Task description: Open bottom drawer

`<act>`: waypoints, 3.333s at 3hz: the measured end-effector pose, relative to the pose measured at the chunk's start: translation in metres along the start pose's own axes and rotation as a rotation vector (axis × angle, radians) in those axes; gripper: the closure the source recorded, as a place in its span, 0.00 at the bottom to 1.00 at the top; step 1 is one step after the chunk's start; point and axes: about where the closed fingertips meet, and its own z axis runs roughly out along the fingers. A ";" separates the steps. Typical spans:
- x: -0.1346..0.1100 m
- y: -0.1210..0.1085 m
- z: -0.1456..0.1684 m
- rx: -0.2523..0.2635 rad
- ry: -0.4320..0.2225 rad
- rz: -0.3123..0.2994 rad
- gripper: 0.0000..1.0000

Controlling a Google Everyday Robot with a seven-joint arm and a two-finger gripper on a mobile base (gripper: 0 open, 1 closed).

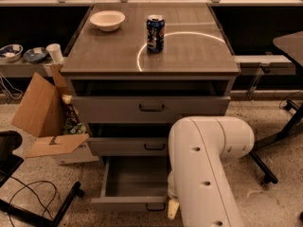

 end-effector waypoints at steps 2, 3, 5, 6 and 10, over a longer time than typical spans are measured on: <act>0.019 0.039 0.024 -0.073 0.036 0.027 0.14; 0.031 0.073 0.037 -0.137 0.091 0.030 0.38; 0.032 0.077 0.029 -0.130 0.109 0.035 0.84; 0.035 0.077 0.022 -0.113 0.126 0.025 1.00; 0.055 0.107 0.025 -0.176 0.155 0.062 1.00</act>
Offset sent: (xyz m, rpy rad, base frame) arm -0.1247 -0.0177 -0.0671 -0.0415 0.2403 -0.0693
